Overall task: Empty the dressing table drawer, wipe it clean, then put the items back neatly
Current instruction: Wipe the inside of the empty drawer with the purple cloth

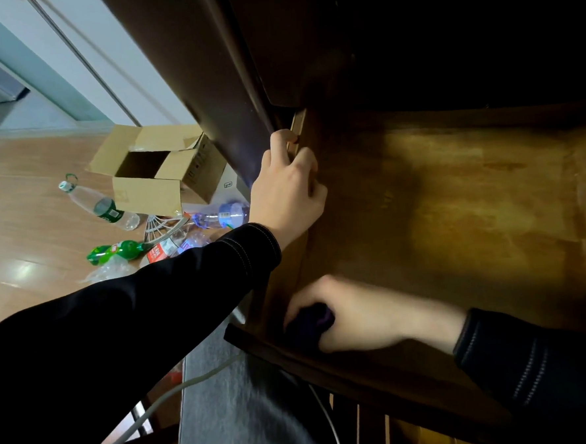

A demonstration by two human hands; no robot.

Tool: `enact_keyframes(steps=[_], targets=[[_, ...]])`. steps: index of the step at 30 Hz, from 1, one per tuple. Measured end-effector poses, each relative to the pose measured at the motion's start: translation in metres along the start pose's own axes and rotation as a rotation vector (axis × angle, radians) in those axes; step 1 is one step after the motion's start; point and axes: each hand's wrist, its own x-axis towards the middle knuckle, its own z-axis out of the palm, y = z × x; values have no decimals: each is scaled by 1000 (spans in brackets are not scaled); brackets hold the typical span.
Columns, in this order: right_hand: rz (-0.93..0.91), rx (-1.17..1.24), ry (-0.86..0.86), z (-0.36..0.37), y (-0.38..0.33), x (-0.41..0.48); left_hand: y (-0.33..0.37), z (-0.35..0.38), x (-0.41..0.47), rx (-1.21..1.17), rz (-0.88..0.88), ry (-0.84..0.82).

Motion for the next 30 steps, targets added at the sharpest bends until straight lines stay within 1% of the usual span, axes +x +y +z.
enact_keyframes(steps=[2,3,5,7,8,9,11,13,15,18,20,23,25,27,29,30], targets=[[-37,165,-11,-6,-2,-7,0,0,0,-10,-4,11],[-29,209,1,-6,0,-7,0,-1,0,-15,-5,15],[30,152,16,-2,4,-2,1,-1,1,-14,-6,12],[89,3,-20,2,7,4,0,-1,1,-8,-5,6],[85,-21,-37,1,5,4,0,-1,0,-8,-3,2],[48,5,-48,-2,3,1,-1,0,0,-10,-3,-2],[-38,165,-65,-11,-1,-9,-1,0,0,-15,-6,2],[-73,272,-66,-14,-4,-13,-1,0,0,-18,-7,6],[-24,216,-19,-7,1,-7,0,-1,1,-25,-8,1],[81,-25,-55,0,5,3,0,0,1,-24,-4,-5],[44,-2,-93,-7,3,-2,0,0,0,-18,-2,-1],[-65,192,-136,-22,0,-17,-1,0,1,-8,-2,5],[-36,221,-111,-19,3,-18,0,-1,1,-13,2,9],[57,101,-78,-8,11,-9,1,-1,1,-16,10,6],[138,-55,-120,-3,13,-2,1,-1,1,-9,11,8],[129,-71,-137,-5,12,-2,1,-1,1,-8,9,10]])
